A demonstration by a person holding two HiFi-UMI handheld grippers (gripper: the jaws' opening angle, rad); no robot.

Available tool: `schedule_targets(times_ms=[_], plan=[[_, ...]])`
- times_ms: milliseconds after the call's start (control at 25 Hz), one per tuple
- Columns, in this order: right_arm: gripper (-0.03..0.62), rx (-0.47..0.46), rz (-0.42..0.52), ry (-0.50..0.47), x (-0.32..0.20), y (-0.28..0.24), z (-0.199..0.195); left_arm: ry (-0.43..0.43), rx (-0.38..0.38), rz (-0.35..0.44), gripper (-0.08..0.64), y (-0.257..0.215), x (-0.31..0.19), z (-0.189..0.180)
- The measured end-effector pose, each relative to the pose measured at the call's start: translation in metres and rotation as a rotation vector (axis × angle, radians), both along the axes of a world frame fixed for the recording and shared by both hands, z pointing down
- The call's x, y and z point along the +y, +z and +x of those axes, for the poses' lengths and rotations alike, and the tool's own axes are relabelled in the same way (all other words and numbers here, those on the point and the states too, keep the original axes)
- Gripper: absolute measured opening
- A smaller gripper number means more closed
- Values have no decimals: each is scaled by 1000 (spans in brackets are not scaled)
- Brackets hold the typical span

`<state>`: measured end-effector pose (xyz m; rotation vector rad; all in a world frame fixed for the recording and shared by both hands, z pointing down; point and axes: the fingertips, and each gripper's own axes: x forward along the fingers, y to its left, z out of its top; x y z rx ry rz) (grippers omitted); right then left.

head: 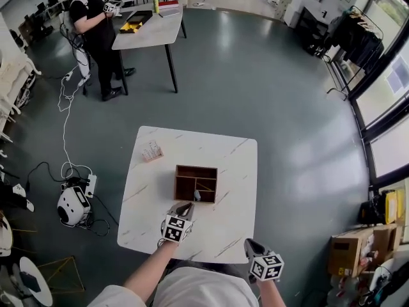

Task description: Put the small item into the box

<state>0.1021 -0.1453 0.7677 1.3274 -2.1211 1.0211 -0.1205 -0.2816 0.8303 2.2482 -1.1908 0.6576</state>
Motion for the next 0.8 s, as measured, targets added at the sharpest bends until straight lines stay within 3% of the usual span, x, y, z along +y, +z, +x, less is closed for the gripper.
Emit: schedule_targets(times_ms=[360,600,800], plan=[[26,-60,37,-84,1,-14,-11,-47,69,4,14,-40,56,-7],[26,-55,64,-178,19,-22,1,-146,181,-27,14,-58,108,2],[26,-69,91,-236,42,-27,12,-208,175,-29,14,-63,157,8]])
